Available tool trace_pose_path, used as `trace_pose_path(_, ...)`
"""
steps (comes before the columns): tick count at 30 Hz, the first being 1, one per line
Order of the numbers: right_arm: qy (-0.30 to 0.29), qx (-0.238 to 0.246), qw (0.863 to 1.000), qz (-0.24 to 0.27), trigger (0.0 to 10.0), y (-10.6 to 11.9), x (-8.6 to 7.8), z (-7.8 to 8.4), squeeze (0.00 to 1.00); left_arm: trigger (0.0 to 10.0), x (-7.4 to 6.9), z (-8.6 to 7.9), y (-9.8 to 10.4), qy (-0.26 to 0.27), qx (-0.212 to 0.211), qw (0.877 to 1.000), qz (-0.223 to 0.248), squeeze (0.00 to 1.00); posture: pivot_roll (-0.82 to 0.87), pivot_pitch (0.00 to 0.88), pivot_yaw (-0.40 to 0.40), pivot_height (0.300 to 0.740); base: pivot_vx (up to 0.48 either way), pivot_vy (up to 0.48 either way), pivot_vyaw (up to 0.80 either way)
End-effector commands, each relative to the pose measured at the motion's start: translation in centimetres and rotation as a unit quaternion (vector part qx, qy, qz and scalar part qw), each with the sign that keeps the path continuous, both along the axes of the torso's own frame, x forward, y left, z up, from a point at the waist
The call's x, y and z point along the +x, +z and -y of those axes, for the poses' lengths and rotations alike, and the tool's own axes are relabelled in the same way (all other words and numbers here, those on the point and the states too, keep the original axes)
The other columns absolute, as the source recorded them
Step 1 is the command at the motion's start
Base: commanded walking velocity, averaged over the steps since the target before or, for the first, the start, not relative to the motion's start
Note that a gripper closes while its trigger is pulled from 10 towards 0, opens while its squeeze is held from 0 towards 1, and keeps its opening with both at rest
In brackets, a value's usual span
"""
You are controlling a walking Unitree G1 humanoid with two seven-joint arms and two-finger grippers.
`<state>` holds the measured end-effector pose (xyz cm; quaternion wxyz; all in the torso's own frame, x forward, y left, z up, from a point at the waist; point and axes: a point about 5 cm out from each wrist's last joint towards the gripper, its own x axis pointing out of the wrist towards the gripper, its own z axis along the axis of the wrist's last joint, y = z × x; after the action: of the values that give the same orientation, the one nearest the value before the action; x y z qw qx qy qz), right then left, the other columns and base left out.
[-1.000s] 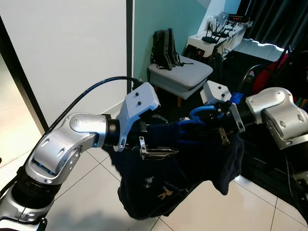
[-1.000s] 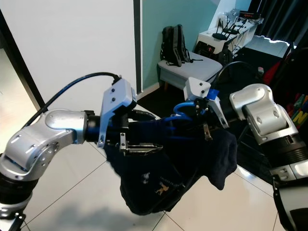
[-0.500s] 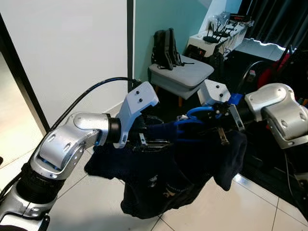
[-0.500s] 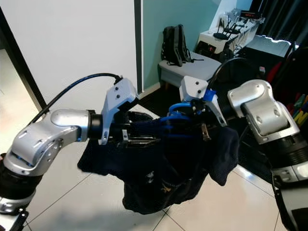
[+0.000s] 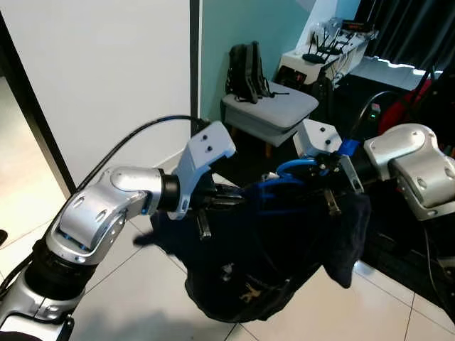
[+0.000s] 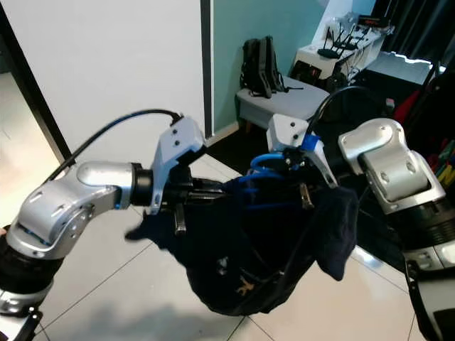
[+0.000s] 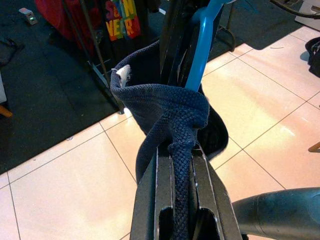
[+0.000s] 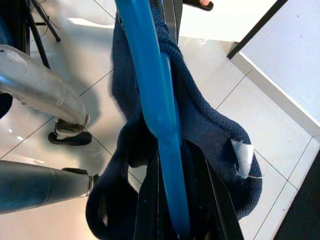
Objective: Hang hanger
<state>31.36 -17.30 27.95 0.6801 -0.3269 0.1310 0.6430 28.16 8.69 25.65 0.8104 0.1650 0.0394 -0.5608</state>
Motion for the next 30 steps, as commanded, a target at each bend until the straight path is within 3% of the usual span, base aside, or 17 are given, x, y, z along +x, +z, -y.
trace_pose_path(1, 0.049, 0.033, 0.998, 0.031, 10.0, 1.8, -0.9, -1.2, 0.00, 0.0, 0.2, 0.3, -1.0, 0.004, 0.012, 1.000, -0.022, 0.00, 0.01, 0.000, -0.040, 0.740, 0.000, 0.000, 0.00)
trace_pose_path(14, 0.057, 0.039, 0.997, 0.017, 10.0, 1.7, -1.1, -1.5, 0.00, 0.0, 0.5, 0.2, -0.7, 0.010, 0.008, 1.000, -0.019, 0.00, 0.01, 0.000, -0.044, 0.740, 0.000, 0.000, 0.00)
trace_pose_path(15, 0.053, 0.045, 0.997, 0.016, 10.0, 1.8, -1.0, -1.6, 0.75, 0.0, 0.6, 0.1, -0.7, 0.011, 0.007, 1.000, -0.018, 0.00, 0.01, 0.000, -0.044, 0.740, 0.000, 0.000, 0.00)
trace_pose_path(17, 0.053, 0.045, 0.997, 0.016, 10.0, 1.8, -1.0, -1.6, 0.75, 0.0, 0.6, 0.1, -0.7, 0.011, 0.007, 1.000, -0.018, 0.00, 0.01, 0.000, -0.044, 0.740, 0.000, 0.000, 0.00)
trace_pose_path(18, 0.055, 0.050, 0.997, 0.009, 10.0, 1.9, -1.0, -1.5, 1.00, 0.0, 0.6, 0.1, -0.7, 0.012, 0.007, 1.000, -0.018, 0.00, 0.01, 0.000, -0.045, 0.740, 0.000, 0.000, 0.00)
trace_pose_path(29, 0.078, 0.072, 0.994, -0.031, 10.0, 2.5, -1.8, -0.7, 1.00, 0.0, 0.8, -0.1, -0.5, 0.013, 0.006, 1.000, -0.018, 0.00, 0.01, 0.000, -0.042, 0.740, 0.000, 0.000, 0.00)
trace_pose_path(30, 0.075, 0.058, 0.995, -0.039, 10.0, 2.3, -2.0, 0.0, 1.00, 0.0, 0.9, -0.3, -0.5, 0.016, 0.006, 1.000, -0.018, 0.00, 0.01, 0.000, -0.042, 0.740, 0.000, 0.000, 0.00)
